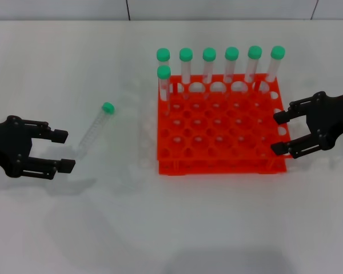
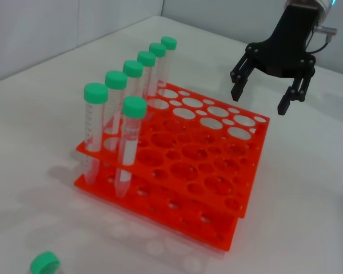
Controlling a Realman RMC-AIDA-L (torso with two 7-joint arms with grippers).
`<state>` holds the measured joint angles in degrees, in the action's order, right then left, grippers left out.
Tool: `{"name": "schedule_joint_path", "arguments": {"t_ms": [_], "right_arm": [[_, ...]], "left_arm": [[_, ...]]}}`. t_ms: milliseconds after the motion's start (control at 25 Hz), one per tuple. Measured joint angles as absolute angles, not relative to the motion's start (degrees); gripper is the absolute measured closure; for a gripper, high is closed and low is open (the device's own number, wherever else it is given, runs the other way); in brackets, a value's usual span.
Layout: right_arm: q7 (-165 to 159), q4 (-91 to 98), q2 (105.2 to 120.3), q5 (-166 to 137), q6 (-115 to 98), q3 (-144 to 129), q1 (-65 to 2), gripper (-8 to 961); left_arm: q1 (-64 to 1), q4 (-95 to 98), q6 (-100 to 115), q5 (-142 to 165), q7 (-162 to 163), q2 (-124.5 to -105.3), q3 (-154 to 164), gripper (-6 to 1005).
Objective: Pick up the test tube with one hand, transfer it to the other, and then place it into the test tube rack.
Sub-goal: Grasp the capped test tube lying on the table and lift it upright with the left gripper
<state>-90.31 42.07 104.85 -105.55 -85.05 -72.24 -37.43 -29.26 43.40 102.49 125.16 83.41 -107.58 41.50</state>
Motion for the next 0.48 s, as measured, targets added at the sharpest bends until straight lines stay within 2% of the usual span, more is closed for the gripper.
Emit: {"name": "schedule_joint_path", "arguments": {"t_ms": [480], "right_arm": [[-90.26,41.80,104.94,-105.55,-84.64,-72.27,-37.44,202]], "left_arm": [[-29.29,43.44,102.08,125.30,83.70,-107.58,41.32,316]]}}
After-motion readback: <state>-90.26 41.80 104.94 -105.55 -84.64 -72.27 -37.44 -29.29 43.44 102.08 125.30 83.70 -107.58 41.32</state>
